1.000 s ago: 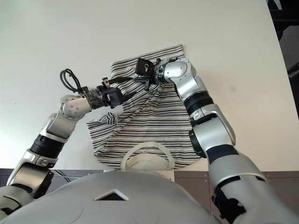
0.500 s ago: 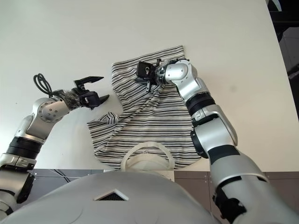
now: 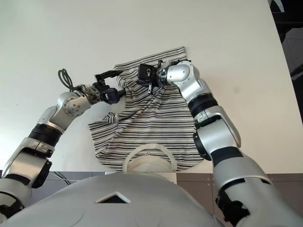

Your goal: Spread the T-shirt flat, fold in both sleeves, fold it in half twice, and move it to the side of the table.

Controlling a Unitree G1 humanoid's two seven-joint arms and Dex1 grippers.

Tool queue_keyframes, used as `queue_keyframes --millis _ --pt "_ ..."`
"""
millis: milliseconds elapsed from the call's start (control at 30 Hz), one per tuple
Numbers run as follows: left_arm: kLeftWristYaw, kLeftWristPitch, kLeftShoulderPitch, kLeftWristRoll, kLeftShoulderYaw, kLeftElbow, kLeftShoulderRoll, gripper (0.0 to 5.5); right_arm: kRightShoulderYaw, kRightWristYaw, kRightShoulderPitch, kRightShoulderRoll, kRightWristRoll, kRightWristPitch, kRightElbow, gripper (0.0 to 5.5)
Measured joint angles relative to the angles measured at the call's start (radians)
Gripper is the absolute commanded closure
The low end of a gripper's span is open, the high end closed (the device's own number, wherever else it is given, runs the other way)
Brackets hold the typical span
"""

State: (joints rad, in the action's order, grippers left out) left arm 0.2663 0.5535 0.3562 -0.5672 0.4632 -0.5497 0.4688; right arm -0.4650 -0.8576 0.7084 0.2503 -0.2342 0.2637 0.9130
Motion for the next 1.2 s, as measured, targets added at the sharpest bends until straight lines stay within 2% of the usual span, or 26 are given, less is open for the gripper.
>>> queue_keyframes --millis 167,400,633,733,933,1067,1200 --pt "-0.178 0.023 0.093 -0.109 0.034 -0.159 -0.004 2.00 -0.018 -0.008 -0.001 0.003 0.000 0.015 -0.011 4.29" --pt "-0.290 0.088 0.100 -0.146 0.059 -0.219 0.028 2.00 -0.029 -0.009 -0.005 0.006 -0.001 0.028 -0.016 4.29" --pt "-0.411 0.053 0.203 -0.192 0.092 -0.369 -0.061 2.00 -0.050 -0.012 0.004 0.010 -0.017 0.059 -0.017 4.29" --pt "-0.453 0.087 0.211 -0.120 0.021 -0.313 -0.066 2.00 -0.051 -0.012 0.005 0.010 -0.017 0.062 -0.017 4.29" --pt "-0.518 0.113 0.202 -0.063 -0.109 -0.113 -0.005 2.00 -0.050 0.013 0.003 0.002 -0.017 0.063 -0.010 4.29" --pt "-0.502 0.076 0.158 -0.064 -0.126 -0.035 -0.002 2.00 -0.046 0.038 0.005 -0.009 -0.017 0.063 0.002 4.29" --pt "-0.352 0.047 0.071 -0.035 -0.070 0.031 -0.029 2.00 -0.034 0.042 0.009 -0.015 -0.017 0.063 0.012 4.29"
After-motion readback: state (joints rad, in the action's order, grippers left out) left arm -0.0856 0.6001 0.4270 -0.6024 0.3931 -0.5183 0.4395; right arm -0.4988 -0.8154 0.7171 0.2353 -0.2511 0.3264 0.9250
